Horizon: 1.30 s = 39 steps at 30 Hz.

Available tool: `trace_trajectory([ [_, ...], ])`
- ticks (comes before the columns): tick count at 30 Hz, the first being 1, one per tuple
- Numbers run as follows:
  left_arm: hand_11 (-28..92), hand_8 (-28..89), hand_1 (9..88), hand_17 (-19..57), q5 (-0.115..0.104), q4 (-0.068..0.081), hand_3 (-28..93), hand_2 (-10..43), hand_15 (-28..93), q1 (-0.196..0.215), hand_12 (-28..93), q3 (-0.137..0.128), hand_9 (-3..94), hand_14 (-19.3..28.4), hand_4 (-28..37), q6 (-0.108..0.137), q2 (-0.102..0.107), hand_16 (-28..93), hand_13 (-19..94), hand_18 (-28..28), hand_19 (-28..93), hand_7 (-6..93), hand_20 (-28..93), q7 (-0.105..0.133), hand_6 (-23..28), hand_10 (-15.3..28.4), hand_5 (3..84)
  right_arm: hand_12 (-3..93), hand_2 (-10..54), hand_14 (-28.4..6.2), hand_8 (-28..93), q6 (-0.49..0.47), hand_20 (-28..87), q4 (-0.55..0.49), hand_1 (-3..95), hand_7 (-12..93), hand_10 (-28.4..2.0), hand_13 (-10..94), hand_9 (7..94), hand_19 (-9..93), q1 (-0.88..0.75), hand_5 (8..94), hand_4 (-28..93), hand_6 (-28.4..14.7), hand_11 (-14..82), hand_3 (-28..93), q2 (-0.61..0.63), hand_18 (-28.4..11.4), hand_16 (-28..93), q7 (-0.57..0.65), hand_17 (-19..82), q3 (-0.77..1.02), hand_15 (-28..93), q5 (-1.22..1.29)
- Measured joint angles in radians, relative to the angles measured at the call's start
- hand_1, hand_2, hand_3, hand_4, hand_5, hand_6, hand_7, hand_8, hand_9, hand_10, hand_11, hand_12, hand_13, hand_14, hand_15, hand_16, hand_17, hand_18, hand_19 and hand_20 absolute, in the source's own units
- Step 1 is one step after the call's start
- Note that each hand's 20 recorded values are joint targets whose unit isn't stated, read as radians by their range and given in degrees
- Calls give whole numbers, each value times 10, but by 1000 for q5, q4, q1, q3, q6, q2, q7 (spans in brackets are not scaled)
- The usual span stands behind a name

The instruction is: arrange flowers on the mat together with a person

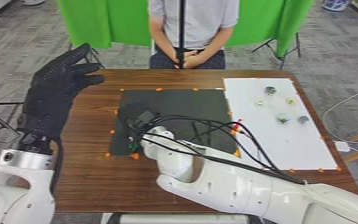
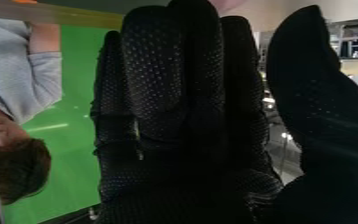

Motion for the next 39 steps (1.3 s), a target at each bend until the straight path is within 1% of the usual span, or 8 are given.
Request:
trace_trajectory([
  [4, 264, -112, 203, -87, 0, -9, 779, 54, 575, 31, 111, -29, 355, 283, -283, 3, -3, -105, 260, 240, 512, 164, 136, -4, 69, 198, 348, 193, -95, -79, -123, 0, 91, -32, 422, 139, -115, 759, 810, 716, -13, 692, -283, 35, 313, 633, 4, -171, 190, -4, 288, 27, 582, 10],
  [10, 263, -111, 192, -87, 0, -54, 776, 56, 575, 164, 111, -139, 353, 283, -283, 26, -19, -105, 259, 241, 514, 162, 137, 0, 69, 197, 347, 193, -95, -91, -120, -6, 105, -174, 374, 129, -129, 751, 805, 736, -59, 678, -280, 24, 308, 623, 29, -190, 193, -21, 279, 127, 596, 84],
  [14, 263, -111, 175, -88, -2, -74, 768, 61, 574, 255, 111, -187, 352, 283, -283, 48, -36, -105, 258, 241, 515, 161, 138, 21, 68, 197, 347, 182, -32, -121, -112, -44, 103, -295, 321, 115, -152, 695, 752, 735, -114, 641, -257, 3, 283, 602, 48, -207, 175, -25, 250, 242, 608, 162],
  [20, 256, -110, 150, -91, -11, -83, 761, 60, 570, 376, 112, -251, 349, 283, -283, 66, -85, -104, 253, 240, 507, 153, 136, 59, 59, 194, 341, 159, 33, -169, -108, -174, 88, -474, 261, 115, -184, 574, 633, 675, -296, 567, -251, -17, 240, 618, 56, -227, 123, -26, 166, 539, 608, 434],
  [24, 253, -110, 139, -93, -19, -83, 760, 57, 565, 428, 112, -263, 350, 282, -283, 67, -124, -102, 253, 237, 498, 147, 136, 79, 51, 192, 337, 152, 48, -183, -108, -152, 88, -565, 240, 112, -197, 527, 588, 644, -442, 539, -253, -18, 221, 638, 73, -222, 104, -33, 137, 719, 612, 657],
  [29, 251, -109, 131, -95, -43, -81, 760, 56, 562, 501, 113, -278, 364, 282, -283, 76, -149, -99, 257, 236, 493, 146, 141, 146, 44, 187, 337, 152, 64, -189, -105, 16, 96, -635, 222, 107, -205, 483, 551, 616, -638, 514, -258, -18, 207, 654, 109, -214, 90, -135, 115, 924, 606, 868],
  [32, 248, -110, 130, -94, -56, -75, 757, 59, 565, 537, 115, -278, 373, 281, -283, 83, -159, -96, 265, 235, 491, 147, 146, 174, 43, 189, 339, 150, 65, -189, -104, 34, 98, -641, 219, 108, -202, 461, 530, 604, -745, 505, -259, -12, 198, 661, 118, -212, 85, -210, 103, 1049, 597, 1009],
  [39, 247, -110, 126, -89, -75, -55, 756, 63, 568, 540, 116, -255, 376, 283, -283, 95, -178, -94, 268, 238, 494, 148, 157, 192, 42, 188, 338, 151, 65, -193, -105, 34, 120, -614, 209, 109, -199, 425, 500, 573, -890, 487, -266, -5, 183, 682, 121, -219, 81, -306, 72, 1152, 572, 1301],
])
